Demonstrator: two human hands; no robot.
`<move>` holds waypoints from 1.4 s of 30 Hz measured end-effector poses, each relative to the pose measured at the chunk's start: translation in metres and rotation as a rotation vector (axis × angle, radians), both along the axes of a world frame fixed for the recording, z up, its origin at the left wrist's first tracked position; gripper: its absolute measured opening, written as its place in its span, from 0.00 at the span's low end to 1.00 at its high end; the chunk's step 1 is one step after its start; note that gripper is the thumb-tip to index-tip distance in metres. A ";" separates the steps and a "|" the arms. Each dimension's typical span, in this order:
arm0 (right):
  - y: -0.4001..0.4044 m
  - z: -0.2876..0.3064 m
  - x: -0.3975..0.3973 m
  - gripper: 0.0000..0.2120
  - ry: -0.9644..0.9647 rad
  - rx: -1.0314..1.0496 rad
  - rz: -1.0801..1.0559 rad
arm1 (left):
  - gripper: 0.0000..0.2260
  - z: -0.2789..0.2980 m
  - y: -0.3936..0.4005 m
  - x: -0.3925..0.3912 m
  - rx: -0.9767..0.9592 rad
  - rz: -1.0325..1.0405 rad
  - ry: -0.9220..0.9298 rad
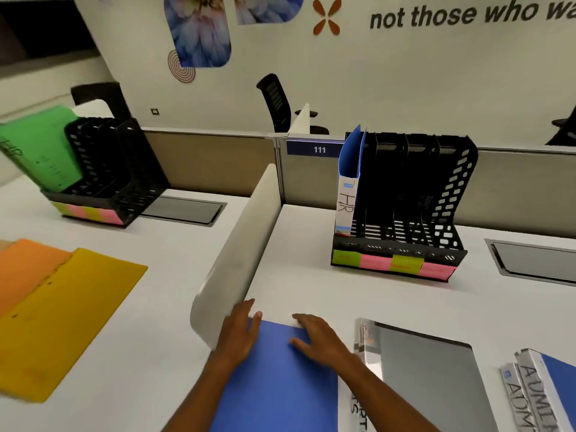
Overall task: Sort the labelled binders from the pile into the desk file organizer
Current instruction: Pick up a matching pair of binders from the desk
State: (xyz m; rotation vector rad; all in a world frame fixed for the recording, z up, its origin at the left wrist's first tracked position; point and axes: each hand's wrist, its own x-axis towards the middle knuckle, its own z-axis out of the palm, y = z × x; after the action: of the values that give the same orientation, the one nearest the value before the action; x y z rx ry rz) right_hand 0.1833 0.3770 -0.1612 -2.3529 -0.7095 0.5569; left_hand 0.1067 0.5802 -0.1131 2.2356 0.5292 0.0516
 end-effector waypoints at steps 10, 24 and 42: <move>0.051 0.007 -0.003 0.30 -0.045 -0.101 0.065 | 0.26 -0.010 0.007 -0.064 -0.050 0.019 -0.039; 0.027 0.049 0.018 0.11 0.095 0.115 -0.135 | 0.35 0.000 0.012 -0.043 -0.245 0.088 0.020; -0.050 0.172 0.086 0.11 -0.538 0.564 -0.486 | 0.21 0.078 -0.018 0.014 -0.443 -0.097 -0.163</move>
State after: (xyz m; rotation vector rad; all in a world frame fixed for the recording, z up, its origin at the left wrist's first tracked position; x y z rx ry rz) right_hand 0.2694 0.3272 0.0108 -2.0134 -0.4086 -0.4526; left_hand 0.1206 0.5621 -0.0354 1.8017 0.3068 0.0599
